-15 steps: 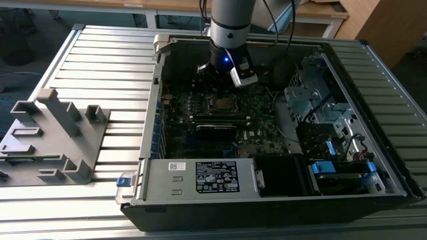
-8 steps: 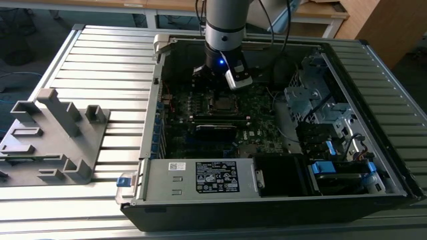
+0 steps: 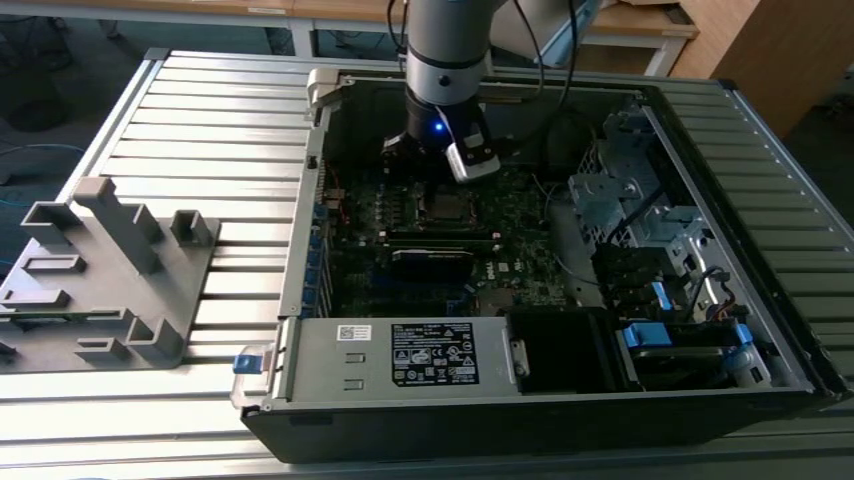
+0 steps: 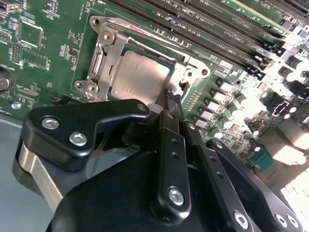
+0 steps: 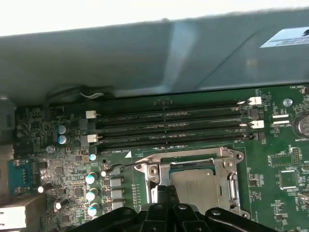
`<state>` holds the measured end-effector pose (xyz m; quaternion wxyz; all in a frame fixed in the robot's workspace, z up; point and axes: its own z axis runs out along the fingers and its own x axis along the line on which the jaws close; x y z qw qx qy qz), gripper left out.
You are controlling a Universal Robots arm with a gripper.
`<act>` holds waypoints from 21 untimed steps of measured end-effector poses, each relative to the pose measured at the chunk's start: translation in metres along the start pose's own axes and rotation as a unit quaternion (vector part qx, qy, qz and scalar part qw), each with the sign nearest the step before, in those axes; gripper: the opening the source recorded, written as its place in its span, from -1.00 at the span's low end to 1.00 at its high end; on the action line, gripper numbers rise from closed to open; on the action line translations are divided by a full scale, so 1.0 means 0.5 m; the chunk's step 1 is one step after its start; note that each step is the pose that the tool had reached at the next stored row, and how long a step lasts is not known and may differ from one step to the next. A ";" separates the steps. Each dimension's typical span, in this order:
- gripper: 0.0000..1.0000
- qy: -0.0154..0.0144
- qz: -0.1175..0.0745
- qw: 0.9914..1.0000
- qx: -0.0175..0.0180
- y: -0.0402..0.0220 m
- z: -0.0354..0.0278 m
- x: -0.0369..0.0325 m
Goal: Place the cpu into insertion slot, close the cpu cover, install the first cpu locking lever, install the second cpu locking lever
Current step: 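Close the cpu cover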
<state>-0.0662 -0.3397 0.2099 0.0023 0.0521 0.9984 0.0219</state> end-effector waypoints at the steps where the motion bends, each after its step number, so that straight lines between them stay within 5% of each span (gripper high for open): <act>1: -0.79 0.000 0.000 1.000 0.000 0.000 0.002 0.001; 21: -0.79 0.000 0.000 1.000 0.001 -0.003 0.017 0.008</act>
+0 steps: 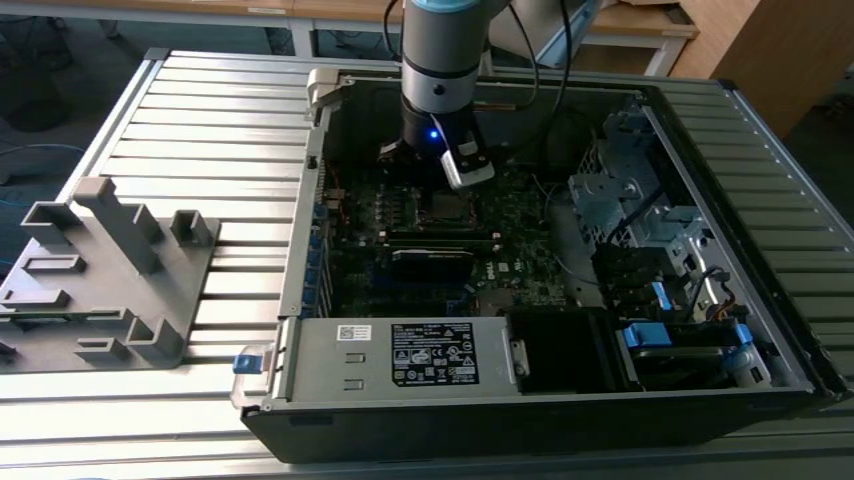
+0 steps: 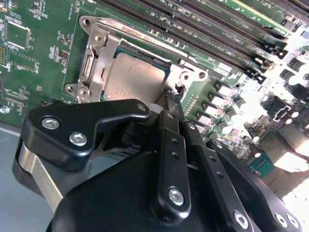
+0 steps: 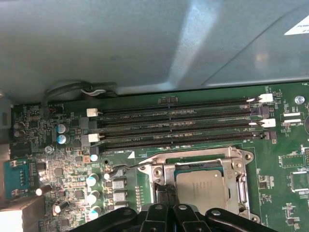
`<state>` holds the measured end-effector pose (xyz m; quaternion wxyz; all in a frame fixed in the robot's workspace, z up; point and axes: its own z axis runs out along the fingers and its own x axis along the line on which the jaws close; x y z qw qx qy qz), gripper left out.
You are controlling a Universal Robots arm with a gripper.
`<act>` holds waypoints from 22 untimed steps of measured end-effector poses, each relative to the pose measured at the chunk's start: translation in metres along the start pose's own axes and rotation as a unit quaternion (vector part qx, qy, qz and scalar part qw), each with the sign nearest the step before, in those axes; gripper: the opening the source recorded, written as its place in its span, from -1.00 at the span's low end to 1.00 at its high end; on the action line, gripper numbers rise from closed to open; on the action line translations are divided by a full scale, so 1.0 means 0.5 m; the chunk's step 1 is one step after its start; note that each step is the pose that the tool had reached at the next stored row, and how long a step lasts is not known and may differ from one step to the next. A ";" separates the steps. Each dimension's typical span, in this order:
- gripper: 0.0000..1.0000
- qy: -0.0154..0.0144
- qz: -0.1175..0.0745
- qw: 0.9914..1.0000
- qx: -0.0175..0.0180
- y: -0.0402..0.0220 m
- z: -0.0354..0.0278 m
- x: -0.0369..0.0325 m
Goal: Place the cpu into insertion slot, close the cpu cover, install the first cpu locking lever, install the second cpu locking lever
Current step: 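Close the cpu cover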
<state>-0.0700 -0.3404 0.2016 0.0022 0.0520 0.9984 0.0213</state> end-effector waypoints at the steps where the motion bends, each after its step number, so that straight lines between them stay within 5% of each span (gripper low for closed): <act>1: -0.79 0.000 0.000 1.000 0.000 0.000 0.000 0.000; 22: -0.79 0.000 0.000 1.000 0.000 -0.001 0.010 0.001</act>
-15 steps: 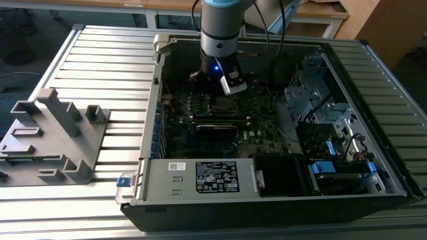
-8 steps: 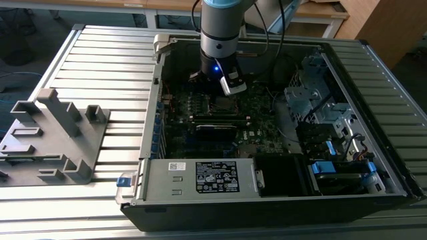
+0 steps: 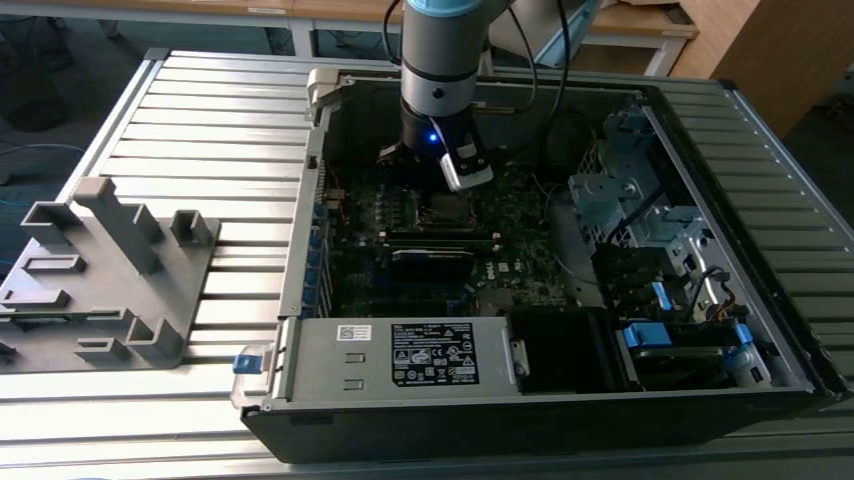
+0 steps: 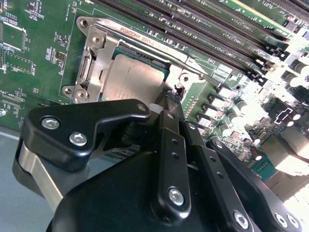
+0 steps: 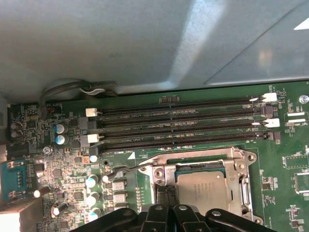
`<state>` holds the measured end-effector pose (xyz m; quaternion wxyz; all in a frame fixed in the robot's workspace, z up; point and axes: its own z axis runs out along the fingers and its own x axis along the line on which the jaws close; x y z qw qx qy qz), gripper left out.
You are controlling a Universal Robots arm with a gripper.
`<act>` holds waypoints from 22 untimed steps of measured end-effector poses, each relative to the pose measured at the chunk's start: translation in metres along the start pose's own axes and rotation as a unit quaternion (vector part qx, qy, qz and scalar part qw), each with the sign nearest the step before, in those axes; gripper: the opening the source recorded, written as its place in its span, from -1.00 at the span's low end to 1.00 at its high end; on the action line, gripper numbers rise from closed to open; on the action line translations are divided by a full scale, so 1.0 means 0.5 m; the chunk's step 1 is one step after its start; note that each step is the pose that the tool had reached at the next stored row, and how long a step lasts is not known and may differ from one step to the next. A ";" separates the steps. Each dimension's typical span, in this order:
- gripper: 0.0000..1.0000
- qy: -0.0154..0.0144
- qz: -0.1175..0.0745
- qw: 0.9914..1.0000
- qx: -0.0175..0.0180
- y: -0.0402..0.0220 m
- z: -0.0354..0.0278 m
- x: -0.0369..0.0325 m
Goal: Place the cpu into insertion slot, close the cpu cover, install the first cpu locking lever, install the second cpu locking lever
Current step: 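Close the cpu cover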
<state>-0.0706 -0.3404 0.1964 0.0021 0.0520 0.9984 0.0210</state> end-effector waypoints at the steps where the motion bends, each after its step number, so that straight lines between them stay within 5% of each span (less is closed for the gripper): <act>1: -0.79 0.000 0.000 1.000 0.000 0.000 0.000 0.000; 14: -0.79 0.000 0.000 1.000 0.000 0.001 -0.011 0.000; 22: -0.79 0.000 0.000 1.000 0.000 0.002 -0.034 0.000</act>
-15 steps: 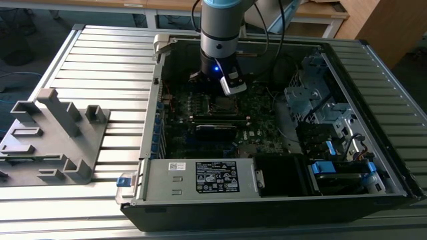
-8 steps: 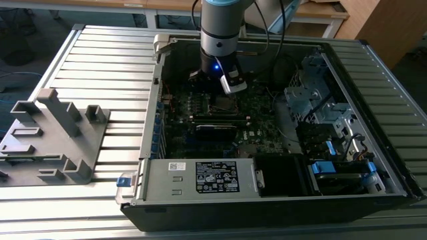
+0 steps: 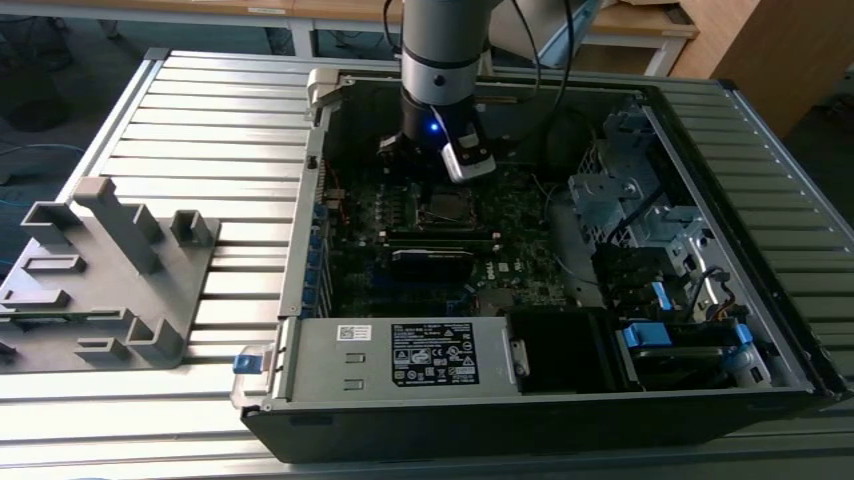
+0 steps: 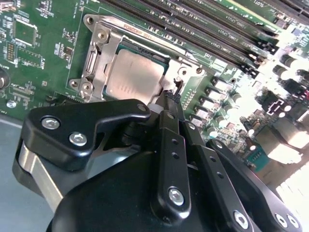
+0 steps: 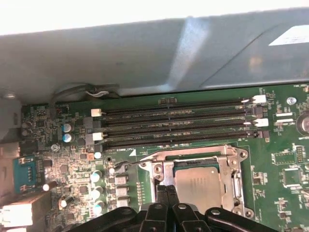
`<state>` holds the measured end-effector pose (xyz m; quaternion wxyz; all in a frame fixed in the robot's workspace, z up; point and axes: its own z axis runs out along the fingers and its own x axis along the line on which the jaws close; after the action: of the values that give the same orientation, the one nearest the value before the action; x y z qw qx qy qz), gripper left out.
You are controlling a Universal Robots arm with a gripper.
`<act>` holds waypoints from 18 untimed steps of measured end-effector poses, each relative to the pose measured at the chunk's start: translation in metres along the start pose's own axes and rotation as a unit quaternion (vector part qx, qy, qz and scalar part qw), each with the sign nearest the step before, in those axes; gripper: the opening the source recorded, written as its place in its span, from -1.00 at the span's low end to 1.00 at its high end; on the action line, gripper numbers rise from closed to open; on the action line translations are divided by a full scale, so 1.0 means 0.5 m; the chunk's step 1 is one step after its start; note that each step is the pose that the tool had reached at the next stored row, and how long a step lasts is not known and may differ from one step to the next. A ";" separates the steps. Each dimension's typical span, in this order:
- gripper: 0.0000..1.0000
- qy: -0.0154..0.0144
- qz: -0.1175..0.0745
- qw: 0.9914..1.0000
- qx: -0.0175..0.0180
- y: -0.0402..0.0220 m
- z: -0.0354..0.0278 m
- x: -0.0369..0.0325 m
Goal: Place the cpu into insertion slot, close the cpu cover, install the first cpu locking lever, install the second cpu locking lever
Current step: 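Close the cpu cover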
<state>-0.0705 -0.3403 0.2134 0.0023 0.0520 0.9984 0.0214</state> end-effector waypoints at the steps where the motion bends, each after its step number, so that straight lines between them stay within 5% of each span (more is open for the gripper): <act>1: -0.79 0.000 0.000 1.000 0.000 0.000 -0.004 0.000; 8: -0.79 0.000 0.000 1.000 0.000 0.000 -0.007 0.000; 13: -0.79 -0.007 0.000 1.000 -0.001 0.000 -0.006 -0.001; 18: -0.79 -0.007 0.000 1.000 -0.001 0.003 -0.006 -0.024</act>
<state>-0.0586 -0.3403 0.2163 0.0091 0.0519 0.9984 0.0217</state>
